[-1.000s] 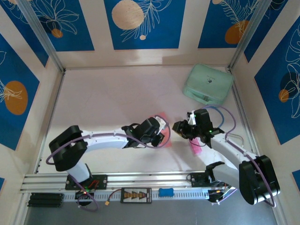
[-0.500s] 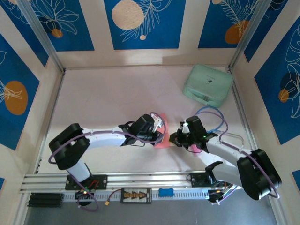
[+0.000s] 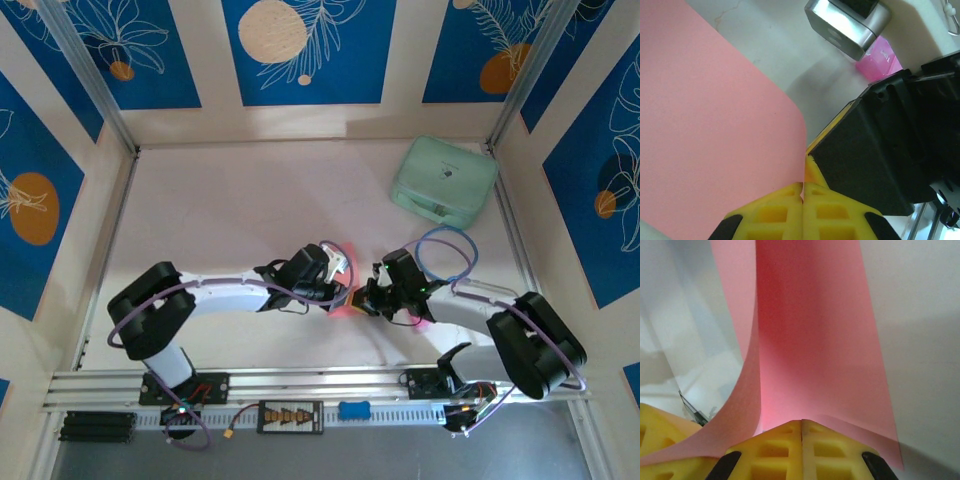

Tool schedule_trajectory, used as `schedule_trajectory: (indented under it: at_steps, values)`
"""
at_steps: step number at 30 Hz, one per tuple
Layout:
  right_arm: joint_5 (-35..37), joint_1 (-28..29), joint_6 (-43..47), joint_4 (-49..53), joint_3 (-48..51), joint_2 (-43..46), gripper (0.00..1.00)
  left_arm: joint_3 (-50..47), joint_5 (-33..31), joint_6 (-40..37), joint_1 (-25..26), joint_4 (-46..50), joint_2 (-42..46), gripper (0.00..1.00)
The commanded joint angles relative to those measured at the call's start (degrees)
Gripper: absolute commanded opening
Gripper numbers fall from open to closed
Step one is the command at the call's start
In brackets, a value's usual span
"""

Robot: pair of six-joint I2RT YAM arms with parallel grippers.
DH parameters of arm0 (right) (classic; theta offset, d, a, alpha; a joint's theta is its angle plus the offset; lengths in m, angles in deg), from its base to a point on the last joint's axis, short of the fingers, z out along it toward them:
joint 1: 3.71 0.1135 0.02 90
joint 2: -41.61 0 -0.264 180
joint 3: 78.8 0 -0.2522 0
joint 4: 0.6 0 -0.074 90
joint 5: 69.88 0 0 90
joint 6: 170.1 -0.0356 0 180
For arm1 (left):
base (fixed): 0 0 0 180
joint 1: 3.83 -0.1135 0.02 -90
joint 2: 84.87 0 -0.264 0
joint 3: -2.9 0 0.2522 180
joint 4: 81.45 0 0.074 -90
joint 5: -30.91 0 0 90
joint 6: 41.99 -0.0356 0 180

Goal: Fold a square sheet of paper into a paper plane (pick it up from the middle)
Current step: Fold the triangle a second time at the center of the table.

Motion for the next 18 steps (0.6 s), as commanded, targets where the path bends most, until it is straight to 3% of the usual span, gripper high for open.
schedule_trajectory:
  at_steps: [1,18]
  values:
    - [0.3,0.4,-0.5,-1.1,-1.5,-1.5,0.00,-0.5,1.5,0.5,-0.6,-1.1,-0.9,0.00]
    - [3.7,-1.7,2.8,5.7,-1.2,-3.4,0.00,1.5,3.3,-0.3,-1.9,2.1,-3.6,0.01]
